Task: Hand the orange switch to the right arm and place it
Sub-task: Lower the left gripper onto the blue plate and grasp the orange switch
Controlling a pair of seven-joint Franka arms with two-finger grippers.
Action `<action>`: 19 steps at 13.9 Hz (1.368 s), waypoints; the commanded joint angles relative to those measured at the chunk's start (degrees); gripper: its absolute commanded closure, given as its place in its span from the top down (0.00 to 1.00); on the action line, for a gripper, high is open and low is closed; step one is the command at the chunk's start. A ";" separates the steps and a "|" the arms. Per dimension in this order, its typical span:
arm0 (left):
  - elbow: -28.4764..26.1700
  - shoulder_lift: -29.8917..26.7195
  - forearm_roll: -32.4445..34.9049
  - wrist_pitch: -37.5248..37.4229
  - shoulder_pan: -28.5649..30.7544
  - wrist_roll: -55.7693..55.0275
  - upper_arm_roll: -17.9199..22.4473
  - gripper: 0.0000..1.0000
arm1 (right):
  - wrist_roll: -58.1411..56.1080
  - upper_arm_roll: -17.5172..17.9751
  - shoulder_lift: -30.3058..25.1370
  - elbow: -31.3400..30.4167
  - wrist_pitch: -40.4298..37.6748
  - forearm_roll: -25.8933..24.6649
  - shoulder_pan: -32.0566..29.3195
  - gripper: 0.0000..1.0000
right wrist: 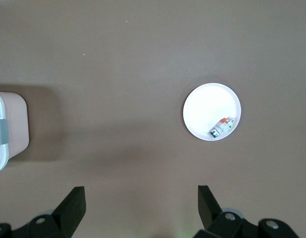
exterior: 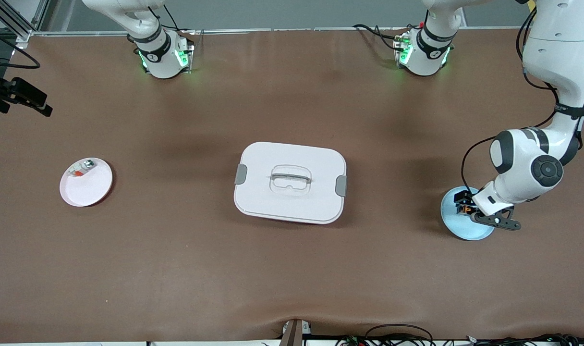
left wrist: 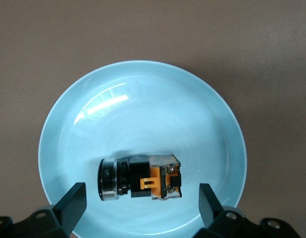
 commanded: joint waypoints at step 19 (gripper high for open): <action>3.43 5.09 1.45 3.03 0.20 -0.52 -0.03 0.66 | 0.43 0.20 -0.83 -1.00 3.33 0.17 0.50 1.00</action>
